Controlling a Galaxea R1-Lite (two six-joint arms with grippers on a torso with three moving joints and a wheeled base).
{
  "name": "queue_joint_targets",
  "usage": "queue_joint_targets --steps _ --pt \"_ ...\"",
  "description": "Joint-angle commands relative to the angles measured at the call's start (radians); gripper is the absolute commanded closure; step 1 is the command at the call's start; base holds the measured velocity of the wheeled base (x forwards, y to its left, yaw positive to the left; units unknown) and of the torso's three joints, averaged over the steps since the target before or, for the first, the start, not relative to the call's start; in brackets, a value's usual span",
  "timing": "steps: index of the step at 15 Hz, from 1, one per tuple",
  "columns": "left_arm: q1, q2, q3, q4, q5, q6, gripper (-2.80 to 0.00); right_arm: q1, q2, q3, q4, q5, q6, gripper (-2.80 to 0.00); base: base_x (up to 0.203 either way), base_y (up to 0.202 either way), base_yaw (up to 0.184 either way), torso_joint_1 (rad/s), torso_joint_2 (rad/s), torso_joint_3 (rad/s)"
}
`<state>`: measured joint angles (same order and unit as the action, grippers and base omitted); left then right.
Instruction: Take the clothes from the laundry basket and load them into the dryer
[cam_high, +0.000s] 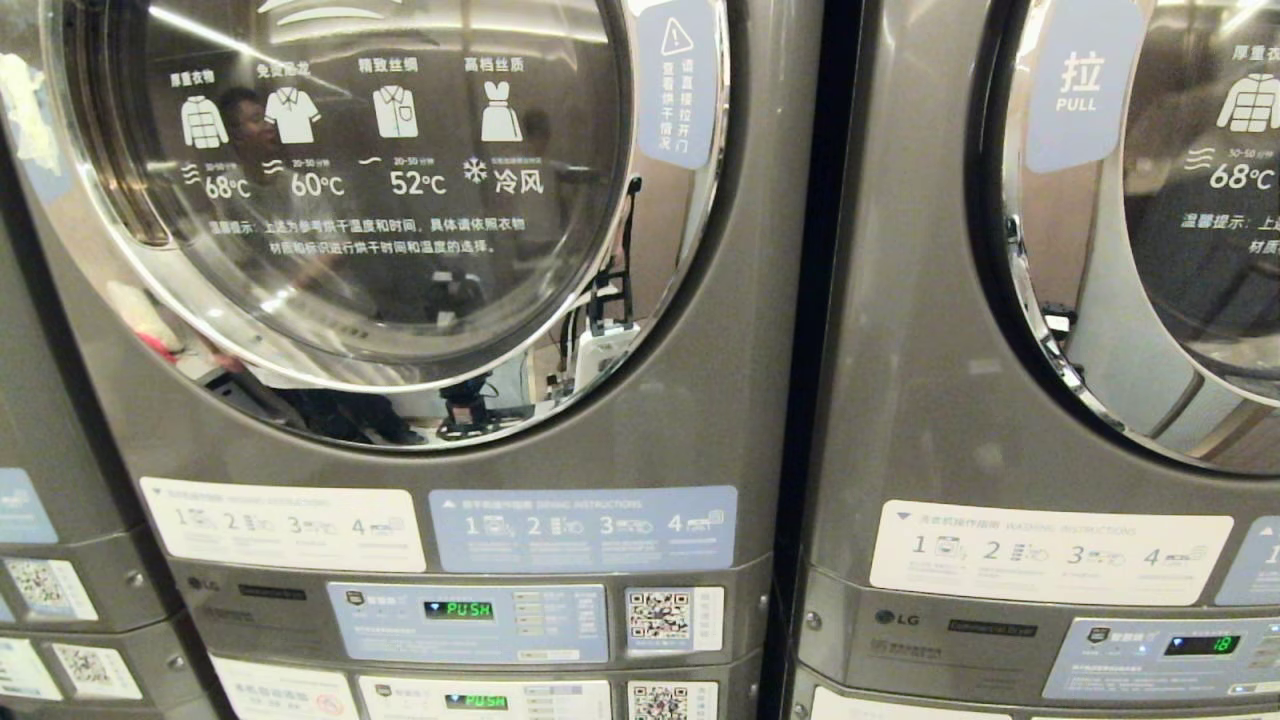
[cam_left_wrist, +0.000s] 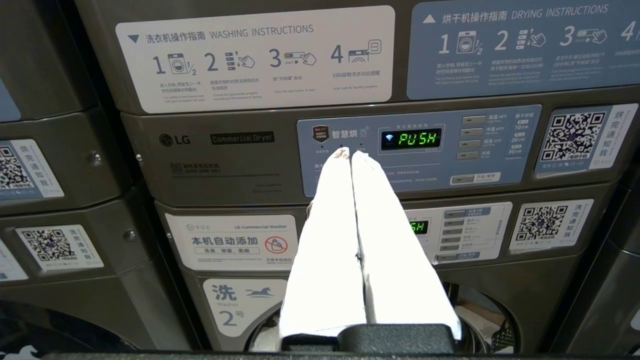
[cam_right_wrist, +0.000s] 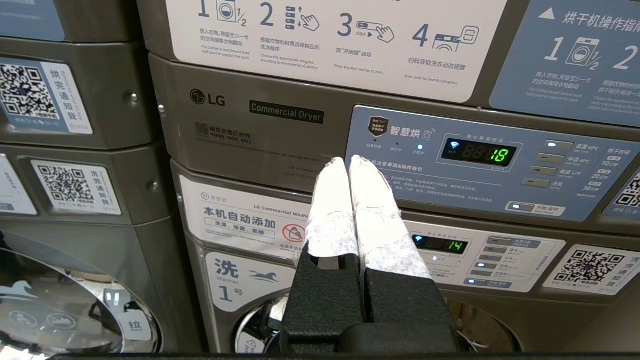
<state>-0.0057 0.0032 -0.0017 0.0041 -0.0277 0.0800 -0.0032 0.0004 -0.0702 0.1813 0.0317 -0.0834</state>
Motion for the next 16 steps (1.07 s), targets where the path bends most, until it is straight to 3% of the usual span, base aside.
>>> queue_joint_targets --steps 1,6,12,16 --pt "0.000 -0.002 0.000 0.001 -0.001 0.007 0.00 0.000 0.000 0.000 0.001 0.001 -0.001 0.00 0.000 0.000 0.000 0.000 0.00 0.000" --pt "0.000 -0.002 0.000 -0.001 0.000 0.004 0.00 0.000 0.000 0.000 0.001 0.001 -0.002 0.00 -0.013 0.000 0.001 0.001 0.00 0.000" --pt "0.000 -0.002 0.000 -0.001 -0.001 0.006 0.00 0.000 0.000 0.001 0.001 0.002 -0.002 0.00 -0.175 0.000 0.000 -0.006 0.01 0.007" --pt "0.000 -0.002 0.000 -0.001 0.000 0.003 0.00 0.000 0.000 0.001 0.001 -0.010 -0.010 0.00 0.000 0.000 0.000 0.008 0.00 0.000"
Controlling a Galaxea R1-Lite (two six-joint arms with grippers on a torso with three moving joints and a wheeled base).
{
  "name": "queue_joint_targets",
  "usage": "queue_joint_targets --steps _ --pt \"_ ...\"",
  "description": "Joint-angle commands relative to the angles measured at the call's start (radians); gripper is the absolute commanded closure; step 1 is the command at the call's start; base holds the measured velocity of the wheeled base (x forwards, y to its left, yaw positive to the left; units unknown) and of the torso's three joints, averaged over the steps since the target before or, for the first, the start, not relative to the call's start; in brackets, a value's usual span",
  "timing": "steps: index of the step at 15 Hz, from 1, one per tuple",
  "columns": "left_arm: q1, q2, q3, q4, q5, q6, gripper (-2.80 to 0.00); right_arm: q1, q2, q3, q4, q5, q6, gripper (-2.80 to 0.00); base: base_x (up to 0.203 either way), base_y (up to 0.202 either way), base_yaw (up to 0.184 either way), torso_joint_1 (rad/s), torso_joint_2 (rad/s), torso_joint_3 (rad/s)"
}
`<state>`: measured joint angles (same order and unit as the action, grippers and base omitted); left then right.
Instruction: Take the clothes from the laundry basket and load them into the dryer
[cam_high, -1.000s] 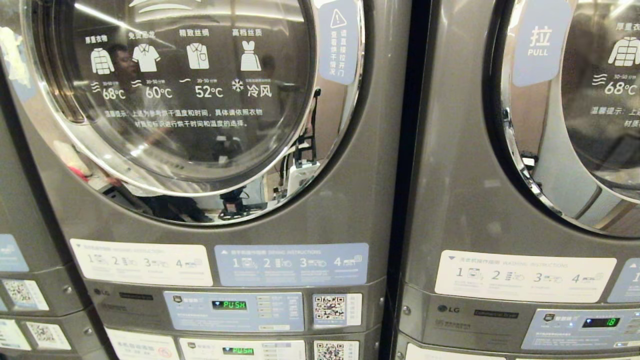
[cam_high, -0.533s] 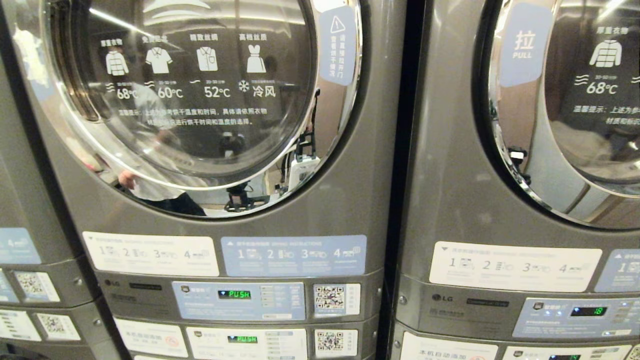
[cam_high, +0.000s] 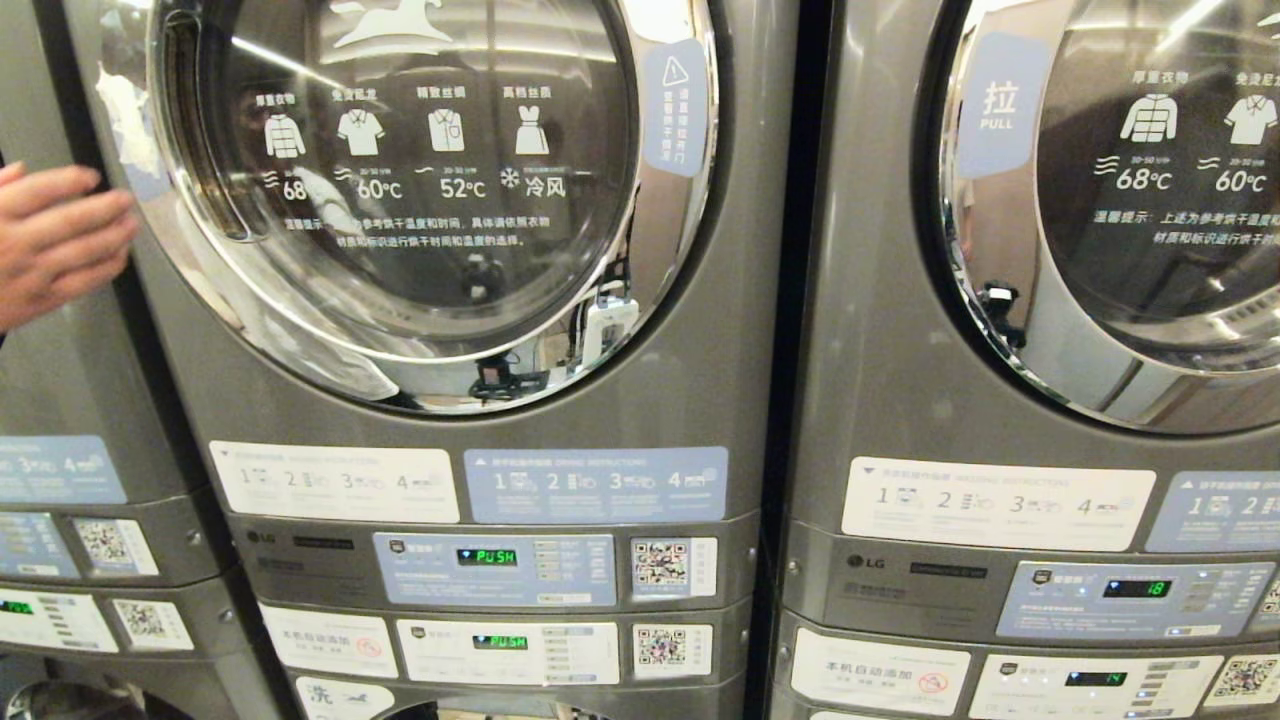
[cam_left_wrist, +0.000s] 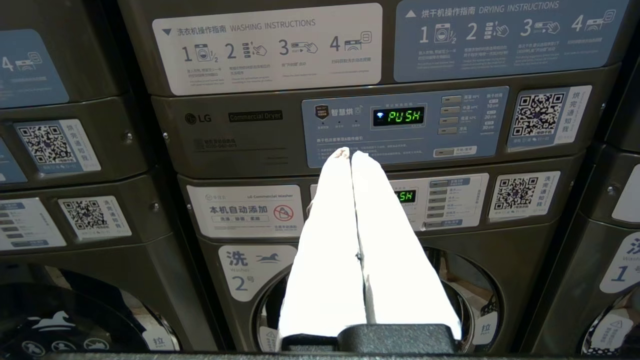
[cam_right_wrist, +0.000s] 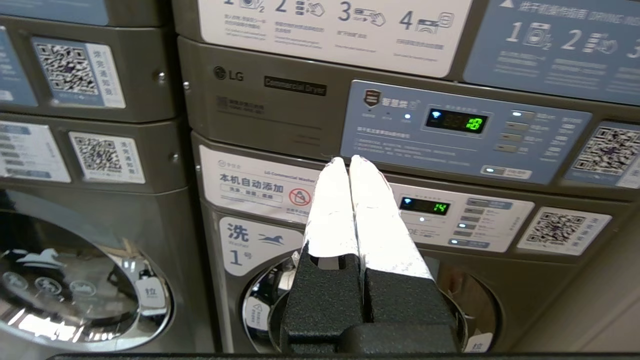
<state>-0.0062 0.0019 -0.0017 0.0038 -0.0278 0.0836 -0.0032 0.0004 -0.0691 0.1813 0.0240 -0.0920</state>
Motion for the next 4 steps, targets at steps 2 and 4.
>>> queue_joint_targets --steps 2,4 --pt "0.000 0.000 0.000 0.001 -0.001 0.001 0.00 0.000 0.000 -0.001 0.001 -0.022 -0.009 0.00 0.000 0.000 0.000 0.000 0.00 0.000" --pt "0.000 0.000 0.000 0.001 -0.001 0.002 0.00 -0.001 0.000 -0.003 0.001 -0.019 -0.009 0.00 0.000 0.000 0.000 0.000 0.00 0.000"
